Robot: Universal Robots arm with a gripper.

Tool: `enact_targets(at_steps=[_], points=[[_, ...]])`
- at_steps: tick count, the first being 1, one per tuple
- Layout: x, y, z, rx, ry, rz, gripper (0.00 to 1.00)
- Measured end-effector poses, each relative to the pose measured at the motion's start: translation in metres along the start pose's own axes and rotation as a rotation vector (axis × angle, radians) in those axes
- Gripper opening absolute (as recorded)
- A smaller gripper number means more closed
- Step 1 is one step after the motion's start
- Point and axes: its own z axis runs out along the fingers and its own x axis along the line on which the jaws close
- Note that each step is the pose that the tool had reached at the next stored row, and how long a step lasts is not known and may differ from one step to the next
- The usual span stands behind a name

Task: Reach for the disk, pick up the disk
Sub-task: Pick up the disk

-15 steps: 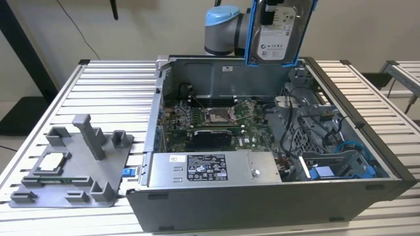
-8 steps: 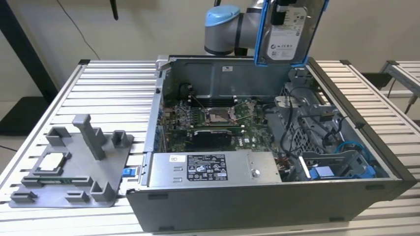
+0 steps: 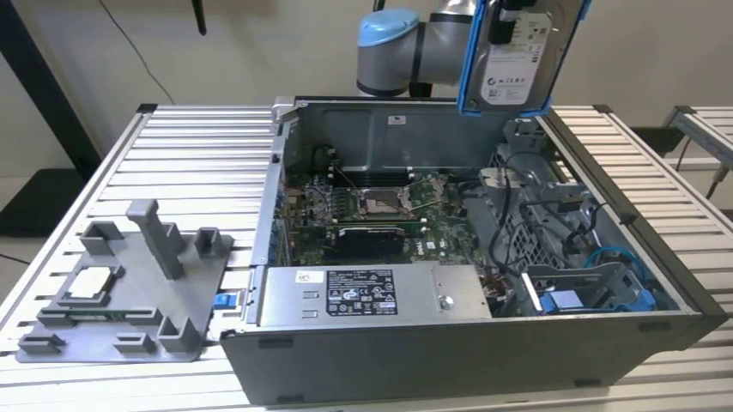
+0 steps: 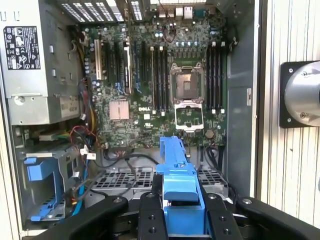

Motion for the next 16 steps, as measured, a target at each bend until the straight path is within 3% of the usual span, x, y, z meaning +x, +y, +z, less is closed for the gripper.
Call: enact_targets(at_steps=[16], points=[[-0.0019, -0.0313, 0.0018, 0.0000, -0.0001, 0.000, 0.00]])
